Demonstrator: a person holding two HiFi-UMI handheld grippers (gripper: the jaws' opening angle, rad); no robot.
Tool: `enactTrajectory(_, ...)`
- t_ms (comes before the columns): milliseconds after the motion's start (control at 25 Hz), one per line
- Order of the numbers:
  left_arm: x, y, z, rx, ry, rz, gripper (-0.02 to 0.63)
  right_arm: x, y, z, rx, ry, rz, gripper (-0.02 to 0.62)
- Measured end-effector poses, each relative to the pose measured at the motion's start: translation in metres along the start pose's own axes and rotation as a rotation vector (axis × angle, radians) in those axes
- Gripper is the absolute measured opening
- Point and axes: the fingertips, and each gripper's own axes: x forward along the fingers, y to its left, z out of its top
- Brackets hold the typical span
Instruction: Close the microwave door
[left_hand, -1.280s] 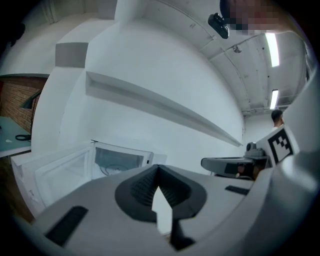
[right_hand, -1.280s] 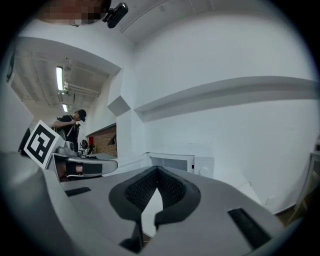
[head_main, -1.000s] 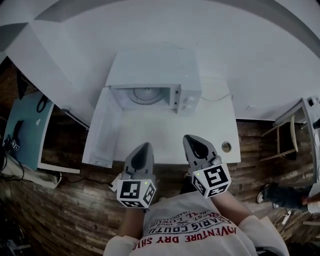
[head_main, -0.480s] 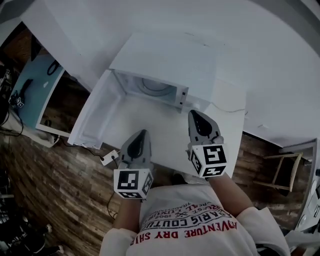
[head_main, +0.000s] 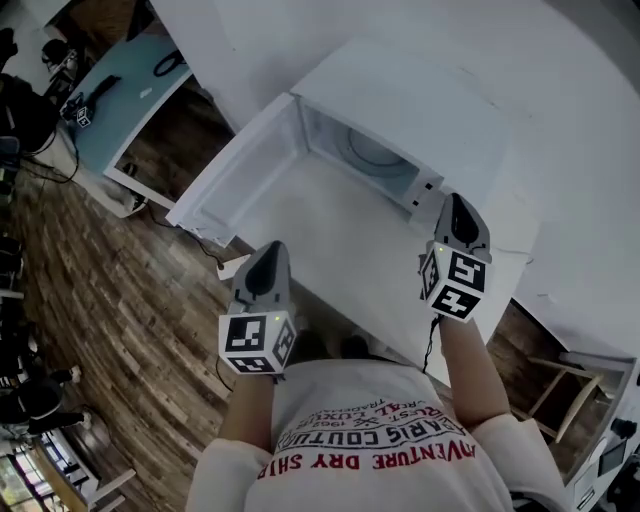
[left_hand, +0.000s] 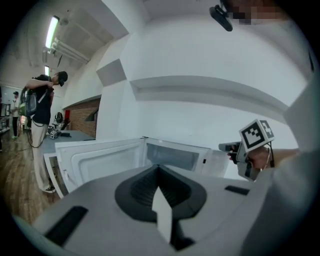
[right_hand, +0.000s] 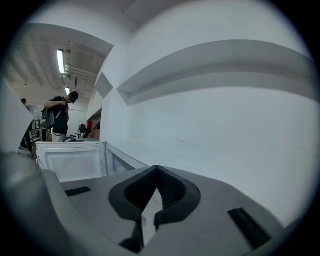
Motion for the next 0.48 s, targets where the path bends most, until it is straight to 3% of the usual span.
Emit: enactTrajectory(480,-0.051,0.159,-0.023,-0.001,0.033,0.254,-0.006,0.011,-0.001,-0.004,0.036,0.045,-0.151,0.008)
